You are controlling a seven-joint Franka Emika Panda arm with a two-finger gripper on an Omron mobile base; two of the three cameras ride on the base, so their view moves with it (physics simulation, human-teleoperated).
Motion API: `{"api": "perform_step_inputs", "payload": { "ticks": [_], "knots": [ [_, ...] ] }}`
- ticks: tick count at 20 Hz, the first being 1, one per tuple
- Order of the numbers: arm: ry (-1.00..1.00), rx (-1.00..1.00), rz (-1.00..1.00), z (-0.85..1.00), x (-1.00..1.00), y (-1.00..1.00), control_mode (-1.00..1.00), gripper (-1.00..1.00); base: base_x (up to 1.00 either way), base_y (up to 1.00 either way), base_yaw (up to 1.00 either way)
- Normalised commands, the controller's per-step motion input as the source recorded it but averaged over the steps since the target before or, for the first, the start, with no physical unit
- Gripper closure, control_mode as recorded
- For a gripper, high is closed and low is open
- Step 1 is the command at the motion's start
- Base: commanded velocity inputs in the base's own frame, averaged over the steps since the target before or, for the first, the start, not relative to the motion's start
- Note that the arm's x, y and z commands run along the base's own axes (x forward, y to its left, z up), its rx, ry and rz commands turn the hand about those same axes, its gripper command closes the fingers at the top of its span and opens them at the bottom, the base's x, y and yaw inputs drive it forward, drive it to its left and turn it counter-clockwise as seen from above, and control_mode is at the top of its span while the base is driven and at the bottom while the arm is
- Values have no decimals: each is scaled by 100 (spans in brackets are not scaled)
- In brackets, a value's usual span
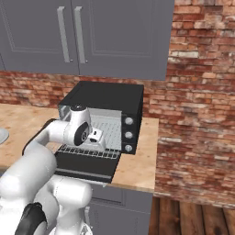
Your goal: Pick up the bagel from the plate, place it on the toaster oven rack, close the door, and set the timer.
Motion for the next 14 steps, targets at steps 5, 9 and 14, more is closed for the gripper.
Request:
{"api": "perform_step_inputs", "payload": {
  "ticks": [5,9,14],
  "knots": [
    [-7,0,0,53,-59,0,-100,-100,0,0,0],
    [-7,0,0,74,-38,0,-100,-100,0,0,0],
    [-2,-1,0,57,-19,17,-100,-100,0,0,0]
  ]
}}
